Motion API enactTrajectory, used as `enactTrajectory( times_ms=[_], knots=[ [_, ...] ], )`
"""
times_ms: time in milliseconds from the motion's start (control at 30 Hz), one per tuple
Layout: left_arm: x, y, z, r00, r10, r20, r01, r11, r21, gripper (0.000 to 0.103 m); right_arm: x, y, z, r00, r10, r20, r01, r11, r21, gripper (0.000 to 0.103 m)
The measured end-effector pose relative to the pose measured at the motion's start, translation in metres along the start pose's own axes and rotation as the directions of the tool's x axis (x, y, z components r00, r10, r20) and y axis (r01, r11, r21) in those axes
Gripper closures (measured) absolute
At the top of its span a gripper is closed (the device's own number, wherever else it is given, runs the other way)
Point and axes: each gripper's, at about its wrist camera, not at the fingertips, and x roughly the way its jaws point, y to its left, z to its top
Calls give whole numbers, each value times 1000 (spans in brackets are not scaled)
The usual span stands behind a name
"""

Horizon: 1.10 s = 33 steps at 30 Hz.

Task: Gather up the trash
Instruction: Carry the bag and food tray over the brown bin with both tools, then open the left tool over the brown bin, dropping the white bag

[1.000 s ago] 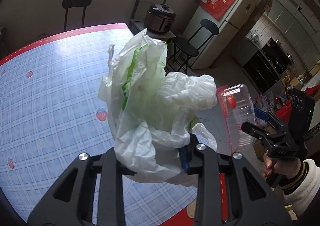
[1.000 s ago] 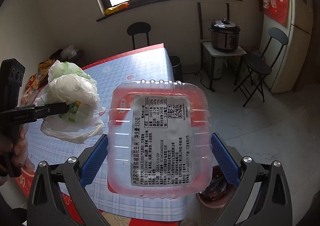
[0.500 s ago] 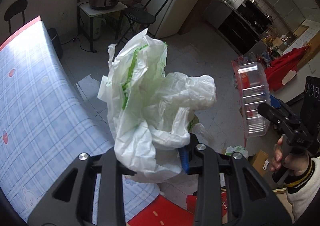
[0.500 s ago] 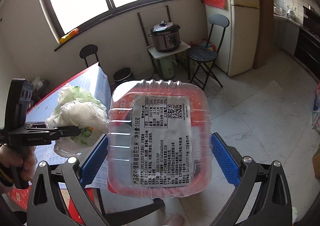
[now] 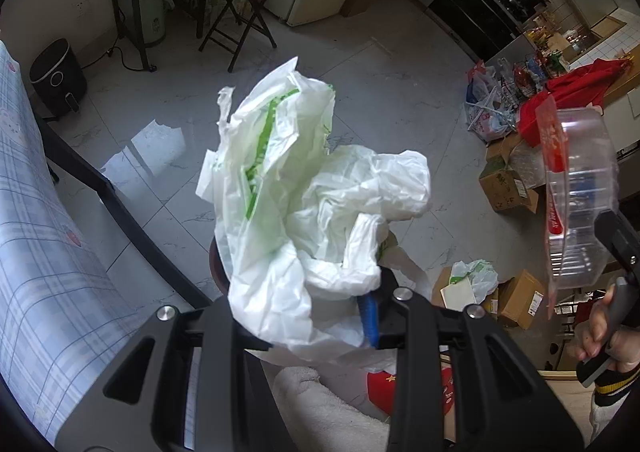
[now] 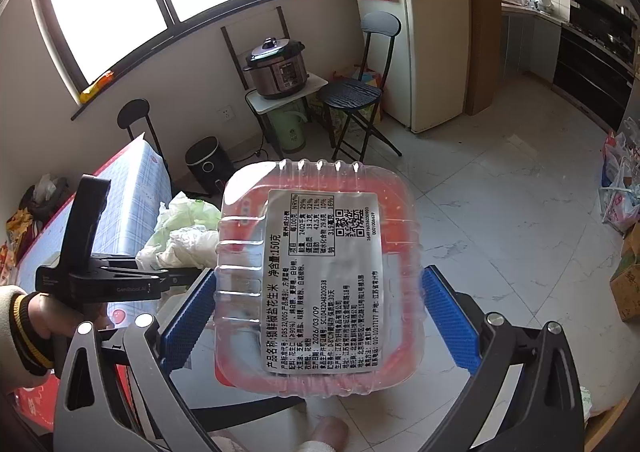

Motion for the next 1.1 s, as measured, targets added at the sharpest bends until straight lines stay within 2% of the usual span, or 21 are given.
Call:
enactTrajectory(
  times_ms=[333, 500, 633, 1100],
  knots=[
    [48, -3, 19, 998, 14, -59, -13, 1000, 23, 67, -2, -17, -5, 1000, -29, -13, 29, 999, 33, 6],
    [55, -2, 18, 997, 37, -73, -35, 999, 18, 59, 1, -19, -8, 999, -33, -23, 34, 998, 56, 6],
    [54, -4, 17, 997, 33, -71, -33, 999, 12, 51, 5, -15, -5, 999, -30, -29, 32, 998, 56, 6],
    [25, 3, 16, 1000, 20, -16, -20, 1000, 4, 47, 13, -12, -2, 999, -7, -38, 9, 999, 48, 6]
  ],
)
